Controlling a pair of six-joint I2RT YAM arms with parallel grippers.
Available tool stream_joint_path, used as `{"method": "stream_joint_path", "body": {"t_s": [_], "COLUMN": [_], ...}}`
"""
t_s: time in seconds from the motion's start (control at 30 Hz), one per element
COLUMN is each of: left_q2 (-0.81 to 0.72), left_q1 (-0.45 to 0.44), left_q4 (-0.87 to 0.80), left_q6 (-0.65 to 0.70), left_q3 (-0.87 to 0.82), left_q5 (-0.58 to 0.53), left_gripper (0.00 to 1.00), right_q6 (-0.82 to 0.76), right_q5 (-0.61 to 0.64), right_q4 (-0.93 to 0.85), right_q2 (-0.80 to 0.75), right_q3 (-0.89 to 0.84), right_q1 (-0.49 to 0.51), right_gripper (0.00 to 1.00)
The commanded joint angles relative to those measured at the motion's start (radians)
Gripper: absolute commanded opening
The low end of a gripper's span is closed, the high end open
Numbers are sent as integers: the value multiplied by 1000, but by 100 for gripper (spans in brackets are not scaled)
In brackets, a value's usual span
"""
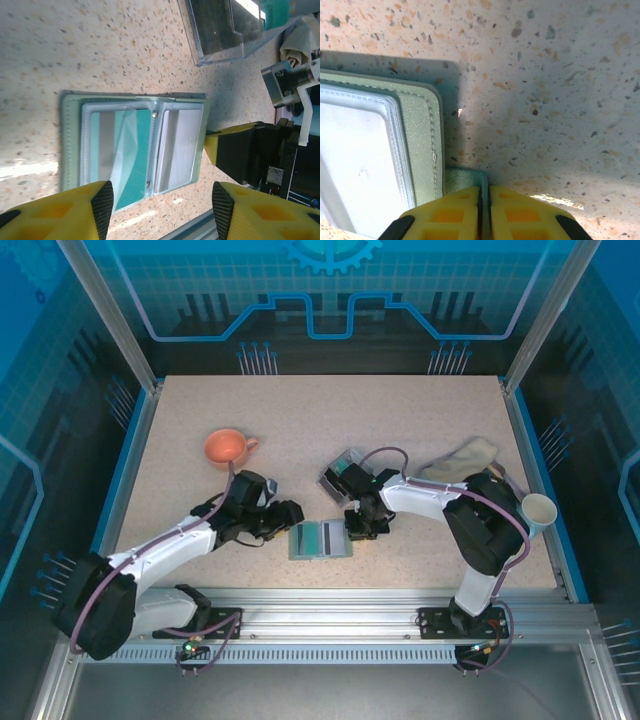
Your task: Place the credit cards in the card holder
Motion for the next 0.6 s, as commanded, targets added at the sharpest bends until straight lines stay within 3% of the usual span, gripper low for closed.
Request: {"method": "stream_joint_path", "body": {"t_s": [0.0, 0.07, 0.27, 0.57], "left_q2": [45, 104, 247, 289], "left_q1": [33, 36, 38, 38], "left_q4": [-87, -71, -159, -139], "left_q6": [53, 72, 109, 113], "left_q3": [30, 54, 139, 132], "left_q5": [-39, -9, -33, -55], "left_gripper": [59, 56, 31, 35], "right_q6": [3, 0, -1, 1], "right_q5": [-40, -40, -35, -34], "right_q4": [61, 63, 58, 61], "right_q2": [42, 44, 49, 50], "right_q3": [-14, -12, -8, -11], "right_q1": [19, 20, 19, 21], "right_gripper": [12, 12, 12, 12]}}
